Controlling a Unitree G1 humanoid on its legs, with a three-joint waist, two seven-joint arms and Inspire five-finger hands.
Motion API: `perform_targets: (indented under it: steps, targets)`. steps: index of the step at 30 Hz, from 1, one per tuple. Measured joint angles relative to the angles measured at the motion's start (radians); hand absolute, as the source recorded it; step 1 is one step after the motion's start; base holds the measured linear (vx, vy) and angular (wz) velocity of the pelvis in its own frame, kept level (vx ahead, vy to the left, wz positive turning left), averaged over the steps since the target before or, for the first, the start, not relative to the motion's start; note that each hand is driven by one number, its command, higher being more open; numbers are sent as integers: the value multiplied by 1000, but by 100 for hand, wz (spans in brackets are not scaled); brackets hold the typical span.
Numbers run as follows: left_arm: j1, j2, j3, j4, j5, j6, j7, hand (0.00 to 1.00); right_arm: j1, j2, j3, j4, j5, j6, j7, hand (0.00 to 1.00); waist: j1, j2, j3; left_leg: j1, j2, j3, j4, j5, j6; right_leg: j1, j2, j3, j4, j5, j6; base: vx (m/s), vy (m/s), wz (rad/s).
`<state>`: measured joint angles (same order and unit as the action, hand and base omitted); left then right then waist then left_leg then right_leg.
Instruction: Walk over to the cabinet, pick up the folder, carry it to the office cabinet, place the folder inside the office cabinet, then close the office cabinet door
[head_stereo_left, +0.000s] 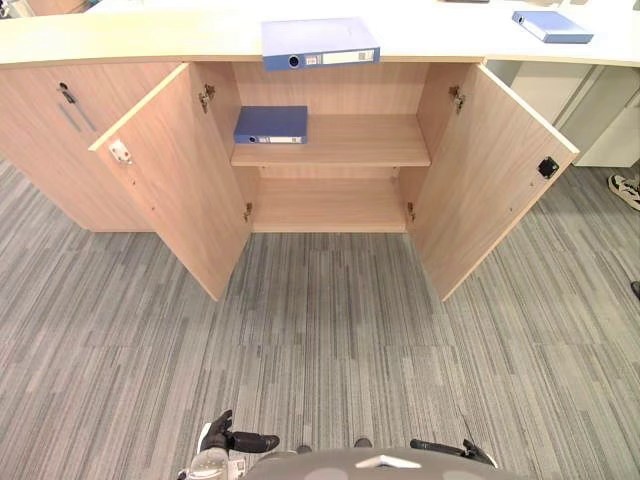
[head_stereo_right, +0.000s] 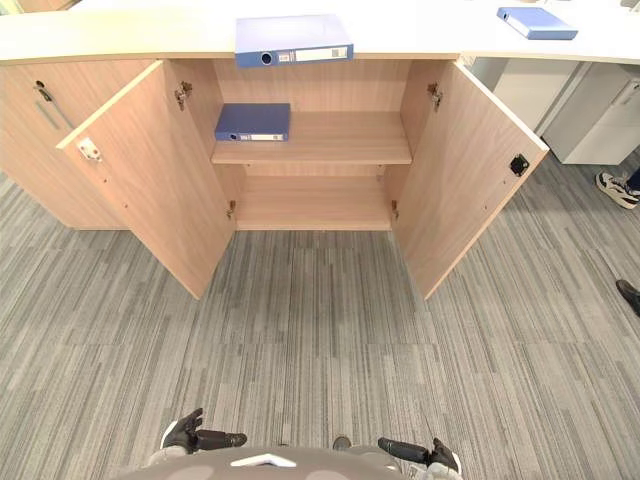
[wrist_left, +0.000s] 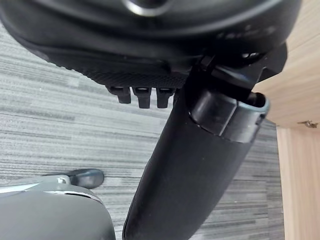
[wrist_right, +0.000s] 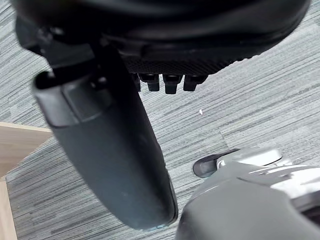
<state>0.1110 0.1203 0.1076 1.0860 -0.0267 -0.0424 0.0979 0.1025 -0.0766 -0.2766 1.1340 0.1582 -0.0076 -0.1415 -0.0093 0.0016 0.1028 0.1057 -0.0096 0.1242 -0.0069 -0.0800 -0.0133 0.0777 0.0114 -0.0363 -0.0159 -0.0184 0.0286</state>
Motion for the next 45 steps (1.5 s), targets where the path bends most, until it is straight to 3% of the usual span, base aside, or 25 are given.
perform_targets:
  steps: [26,31,34,36,38,40,42,45]
  targets:
    - [-10,-4,0,9,3,0,-13,100,-71,29,-16,-1,-2,-1,6,100,5,6,27,34,5,63,-35,0,0,23,10,38,-58,30,-6,-22,-12,-7]
    - [-26,4,0,5,2,-5,-13,100,-89,35,-14,-1,-11,6,7,100,9,-3,49,-6,10,92,17,-39,14,-12,11,66,-38,26,-4,20,1,-17]
    - [-45,4,-3,4,3,-7,-15,100,-94,35,-17,-23,-27,6,8,100,10,4,68,-39,14,114,91,-91,27,-93,7,79,120,-60,7,32,23,-23]
    - [-51,10,-5,4,2,-7,-17,100,-97,37,-16,-35,-34,5,8,100,10,-5,78,-37,-1,115,126,-120,37,-161,-15,56,310,-150,32,47,45,-2]
    - [-55,10,-6,4,2,-8,-17,100,-98,44,-16,-54,-36,3,9,100,10,-7,82,-24,-12,108,135,-129,41,-229,-41,6,478,-176,45,74,82,20]
    - [-65,10,-6,5,0,-8,-15,100,-99,43,-16,-73,-35,-1,11,100,6,-1,98,4,-16,80,128,-140,60,-299,-67,-56,641,-204,35,141,91,32]
    - [-63,10,-6,5,0,-7,-12,100,-103,44,-14,-72,-35,-7,11,100,5,-4,99,44,-13,48,96,-147,64,-332,-84,-104,614,-235,23,187,18,37]
    - [-66,5,-8,5,0,-3,-12,100,-119,39,-14,-73,-32,-7,12,100,-9,8,105,71,19,10,63,-158,44,-379,-56,-117,455,-209,15,302,-107,49]
